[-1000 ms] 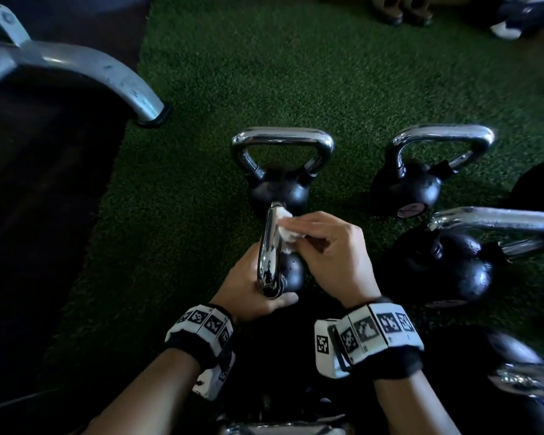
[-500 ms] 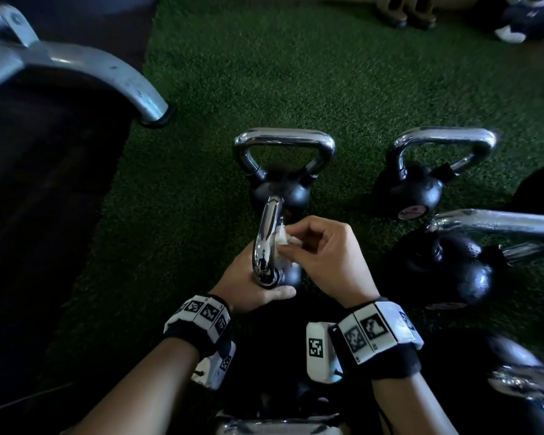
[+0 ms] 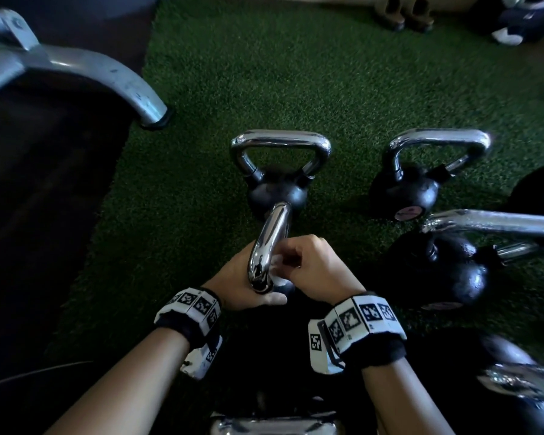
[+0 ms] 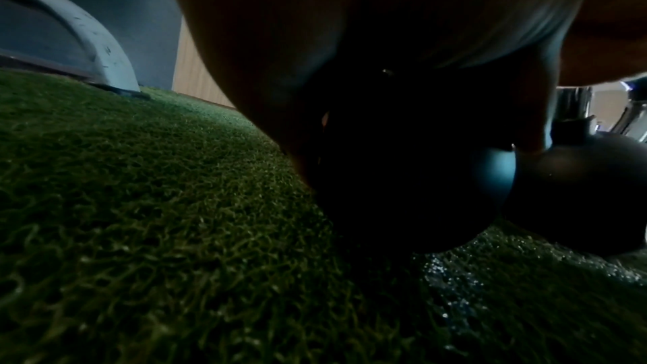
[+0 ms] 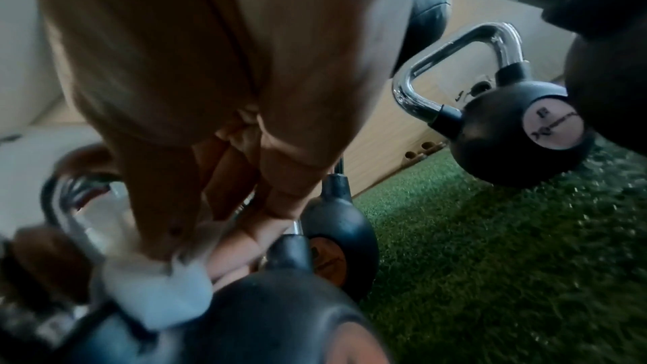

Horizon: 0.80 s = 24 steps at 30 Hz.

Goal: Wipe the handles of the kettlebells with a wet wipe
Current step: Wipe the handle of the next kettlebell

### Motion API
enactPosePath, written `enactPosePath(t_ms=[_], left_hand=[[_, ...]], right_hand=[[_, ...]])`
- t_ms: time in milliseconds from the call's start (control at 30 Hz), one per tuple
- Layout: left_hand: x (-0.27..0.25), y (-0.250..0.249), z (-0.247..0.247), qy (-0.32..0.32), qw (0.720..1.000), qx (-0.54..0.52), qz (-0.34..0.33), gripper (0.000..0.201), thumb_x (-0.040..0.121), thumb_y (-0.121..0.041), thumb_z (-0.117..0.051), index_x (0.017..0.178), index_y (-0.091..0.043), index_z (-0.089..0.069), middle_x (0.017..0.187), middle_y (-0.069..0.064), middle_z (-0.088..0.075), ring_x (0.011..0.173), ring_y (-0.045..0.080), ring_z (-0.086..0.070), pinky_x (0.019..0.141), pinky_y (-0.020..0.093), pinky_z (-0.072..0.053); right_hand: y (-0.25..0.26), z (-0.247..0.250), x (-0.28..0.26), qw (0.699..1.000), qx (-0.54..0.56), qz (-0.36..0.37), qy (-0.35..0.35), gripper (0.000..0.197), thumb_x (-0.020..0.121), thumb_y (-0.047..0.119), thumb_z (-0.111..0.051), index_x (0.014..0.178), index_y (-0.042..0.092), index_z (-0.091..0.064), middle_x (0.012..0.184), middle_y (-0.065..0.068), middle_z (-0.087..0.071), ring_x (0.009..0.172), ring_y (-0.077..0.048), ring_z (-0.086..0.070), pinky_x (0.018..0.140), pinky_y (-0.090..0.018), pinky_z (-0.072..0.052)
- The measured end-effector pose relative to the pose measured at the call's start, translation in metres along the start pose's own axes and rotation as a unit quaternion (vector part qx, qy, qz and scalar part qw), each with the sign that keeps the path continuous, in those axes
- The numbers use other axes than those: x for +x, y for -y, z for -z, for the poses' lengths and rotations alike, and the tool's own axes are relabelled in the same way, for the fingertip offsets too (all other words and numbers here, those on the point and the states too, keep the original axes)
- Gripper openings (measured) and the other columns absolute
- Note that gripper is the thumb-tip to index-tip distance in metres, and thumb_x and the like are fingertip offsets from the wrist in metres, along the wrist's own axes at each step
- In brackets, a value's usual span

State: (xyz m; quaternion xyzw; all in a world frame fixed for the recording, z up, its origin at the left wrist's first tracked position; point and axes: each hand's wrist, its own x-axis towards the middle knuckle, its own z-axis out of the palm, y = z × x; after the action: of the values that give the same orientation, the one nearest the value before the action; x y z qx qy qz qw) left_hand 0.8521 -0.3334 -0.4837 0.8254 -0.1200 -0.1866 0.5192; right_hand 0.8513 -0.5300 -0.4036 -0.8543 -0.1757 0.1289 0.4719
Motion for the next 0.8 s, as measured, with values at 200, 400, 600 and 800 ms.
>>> enactPosePath(t_ms=[200, 400, 600, 800], left_hand=[[-0.001, 0.001, 0.003, 0.004, 1.000, 0.026, 0.003, 0.082, 0.064, -0.027, -0.099, 0.133, -0.019, -0.054, 0.110, -0.025, -0.063, 0.105, -0.018, -0.059, 0.087, 0.004, -0.046], [-0.003, -0.003, 0.004, 0.002, 0.999, 0.046, -0.004, 0.085, 0.061, -0.036, -0.098, 0.133, -0.024, -0.055, 0.119, -0.016, -0.064, 0.111, -0.008, -0.062, 0.091, 0.011, -0.048], [-0.006, -0.017, 0.001, 0.021, 0.995, 0.086, -0.041, 0.061, 0.061, -0.044, -0.088, 0.114, -0.027, -0.062, 0.110, -0.009, -0.060, 0.105, -0.001, -0.059, 0.094, 0.021, -0.049], [-0.004, -0.012, -0.001, 0.008, 0.995, 0.087, -0.039, 0.076, 0.059, -0.047, -0.092, 0.125, -0.031, -0.060, 0.130, -0.002, -0.059, 0.123, 0.014, -0.060, 0.105, 0.042, -0.052]], right_hand=[[-0.007, -0.005, -0.007, 0.985, 0.164, -0.021, 0.054, 0.019, 0.087, 0.008, -0.078, 0.088, 0.027, -0.077, 0.086, 0.004, -0.078, 0.082, -0.004, -0.071, 0.079, -0.023, -0.055], [-0.008, -0.007, -0.002, 0.970, 0.227, -0.043, 0.076, 0.019, 0.086, 0.000, -0.077, 0.087, 0.019, -0.072, 0.091, -0.005, -0.078, 0.085, -0.016, -0.073, 0.083, -0.033, -0.059], [-0.012, -0.018, -0.006, 0.853, 0.511, -0.094, 0.045, 0.020, 0.078, -0.003, -0.077, 0.091, 0.010, -0.069, 0.087, -0.014, -0.074, 0.070, -0.019, -0.073, 0.064, -0.028, -0.062], [-0.012, -0.022, -0.001, 0.833, 0.548, -0.077, 0.006, 0.033, 0.076, -0.017, -0.071, 0.095, 0.006, -0.059, 0.089, -0.018, -0.074, 0.070, -0.023, -0.074, 0.064, -0.032, -0.063]])
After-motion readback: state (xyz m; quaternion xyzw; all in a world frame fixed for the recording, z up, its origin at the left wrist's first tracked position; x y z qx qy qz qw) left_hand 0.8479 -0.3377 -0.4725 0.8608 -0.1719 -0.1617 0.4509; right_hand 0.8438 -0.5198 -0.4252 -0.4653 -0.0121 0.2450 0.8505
